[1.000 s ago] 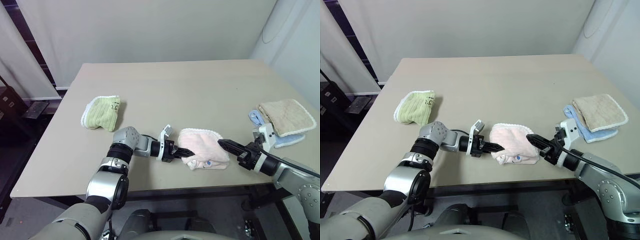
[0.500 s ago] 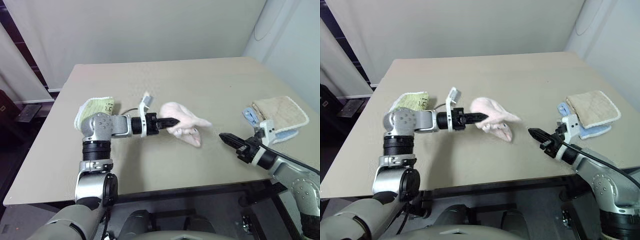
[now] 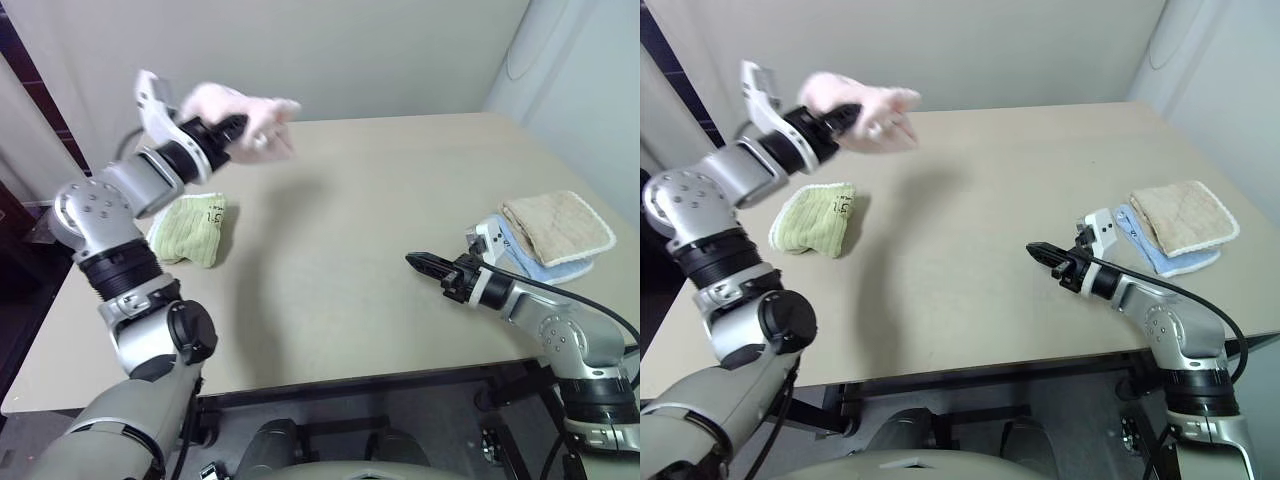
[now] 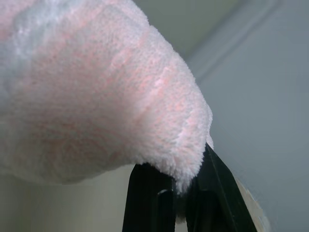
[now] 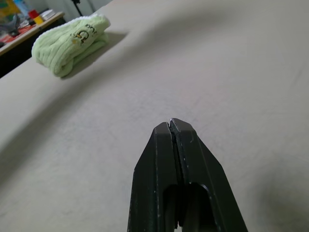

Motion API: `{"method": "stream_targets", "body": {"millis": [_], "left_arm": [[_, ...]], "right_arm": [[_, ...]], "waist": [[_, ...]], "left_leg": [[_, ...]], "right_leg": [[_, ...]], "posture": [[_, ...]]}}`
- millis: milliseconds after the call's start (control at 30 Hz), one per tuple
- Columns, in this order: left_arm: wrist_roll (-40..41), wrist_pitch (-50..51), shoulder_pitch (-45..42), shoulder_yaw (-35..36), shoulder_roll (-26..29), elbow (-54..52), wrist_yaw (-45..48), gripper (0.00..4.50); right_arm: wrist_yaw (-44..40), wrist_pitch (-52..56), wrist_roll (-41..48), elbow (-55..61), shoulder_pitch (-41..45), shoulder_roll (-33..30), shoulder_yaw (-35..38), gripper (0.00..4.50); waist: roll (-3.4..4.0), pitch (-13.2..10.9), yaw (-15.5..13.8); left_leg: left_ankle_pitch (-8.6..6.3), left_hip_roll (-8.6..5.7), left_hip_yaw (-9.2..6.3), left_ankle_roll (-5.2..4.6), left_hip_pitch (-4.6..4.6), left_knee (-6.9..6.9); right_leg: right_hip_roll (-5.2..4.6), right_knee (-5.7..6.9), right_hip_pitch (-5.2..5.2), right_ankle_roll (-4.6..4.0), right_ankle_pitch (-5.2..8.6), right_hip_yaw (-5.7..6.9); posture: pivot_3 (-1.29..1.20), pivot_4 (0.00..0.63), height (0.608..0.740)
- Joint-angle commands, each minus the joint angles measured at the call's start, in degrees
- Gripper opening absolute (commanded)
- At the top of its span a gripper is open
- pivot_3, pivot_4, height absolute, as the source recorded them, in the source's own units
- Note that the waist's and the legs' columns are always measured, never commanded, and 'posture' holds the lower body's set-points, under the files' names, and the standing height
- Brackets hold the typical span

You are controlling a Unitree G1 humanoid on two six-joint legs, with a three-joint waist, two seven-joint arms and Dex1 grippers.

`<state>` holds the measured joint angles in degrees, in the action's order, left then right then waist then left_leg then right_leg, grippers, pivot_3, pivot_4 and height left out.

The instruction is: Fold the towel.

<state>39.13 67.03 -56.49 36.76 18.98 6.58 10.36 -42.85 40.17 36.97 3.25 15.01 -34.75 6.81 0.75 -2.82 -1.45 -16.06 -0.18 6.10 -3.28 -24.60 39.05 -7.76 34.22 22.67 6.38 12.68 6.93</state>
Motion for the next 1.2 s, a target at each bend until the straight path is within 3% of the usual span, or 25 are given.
{"method": "stream_targets", "body": {"millis": [33, 167, 333, 533, 767, 1033, 1200], "left_arm": [[-2.31, -6.31, 2.41, -2.24, 4.12, -0.98, 1.68, 0.01], [-1.9, -8.05, 7.64, 0.4, 6.27, -1.74, -0.69, 0.01], [1.52, -6.72, 15.55, 3.18, 2.48, -6.62, -4.21, 0.01], [-0.2, -9.42, 23.41, 2.8, 1.37, -8.51, -7.61, 0.01], [2.65, -7.28, 26.79, 1.61, -0.66, -11.28, -9.88, 0.01], [6.57, -4.44, 26.46, 6.45, -3.2, -8.77, -18.12, 0.01], [6.81, -4.36, 28.11, 7.57, -3.68, -8.96, -21.01, 1.59]], "right_arm": [[-2.26, -1.5, -0.89, -0.47, 2.19, -0.07, -0.39, 0.0], [-4.21, -1.51, -1.69, -0.8, 2.75, -0.53, -1.07, 0.0], [-6.09, -1.16, -2.66, -1.16, 3.98, -0.78, -1.87, 0.0], [-8.63, 0.14, -2.47, 0.59, 3.54, -1.95, -2.09, 0.0], [-8.79, 0.16, -3.13, 0.89, 3.72, -2.33, -2.09, 0.0], [-9.01, -0.38, -3.84, 0.96, 3.33, -2.74, -2.09, 0.0], [-9.07, -0.67, -4.24, 1.2, 2.28, -3.27, -1.4, 0.0]], "waist": [[0.01, 0.01, 0.45], [-0.02, -0.01, 0.95], [-0.03, -0.02, 1.12], [-0.07, -0.01, 1.06], [-0.11, 0.01, 0.73], [-0.11, 0.01, 0.77], [-0.12, 0.02, 0.73]], "left_leg": [[0.01, 0.02, 0.0, 0.03, 0.0, -0.02], [0.06, 0.03, 0.02, 0.1, 0.06, -0.03], [0.08, 0.07, 0.03, 0.14, 0.12, 0.03], [0.1, 0.1, 0.03, 0.19, 0.12, 0.03], [0.09, 0.1, 0.03, 0.19, 0.13, 0.06], [0.09, 0.12, 0.02, 0.19, 0.12, 0.05], [0.09, 0.12, 0.02, 0.19, 0.13, 0.06]], "right_leg": [[0.03, 0.01, 0.0, -0.02, 0.01, 0.0], [0.06, 0.04, -0.04, -0.04, 0.02, -0.02], [0.05, 0.04, -0.05, -0.05, 0.01, -0.07], [0.07, 0.08, -0.01, -0.08, 0.0, -0.07], [0.01, 0.06, 0.18, -0.14, -0.04, -0.08], [0.03, 0.11, 0.24, -0.15, -0.05, -0.09], [0.03, 0.12, 0.23, -0.15, -0.05, -0.09]], "posture": [[0.0, 0.0, 0.72], [0.0, 0.0, 0.72], [0.0, 0.0, 0.72], [0.0, 0.0, 0.72], [0.0, 0.0, 0.72], [0.0, 0.0, 0.72], [0.0, 0.0, 0.72]]}}
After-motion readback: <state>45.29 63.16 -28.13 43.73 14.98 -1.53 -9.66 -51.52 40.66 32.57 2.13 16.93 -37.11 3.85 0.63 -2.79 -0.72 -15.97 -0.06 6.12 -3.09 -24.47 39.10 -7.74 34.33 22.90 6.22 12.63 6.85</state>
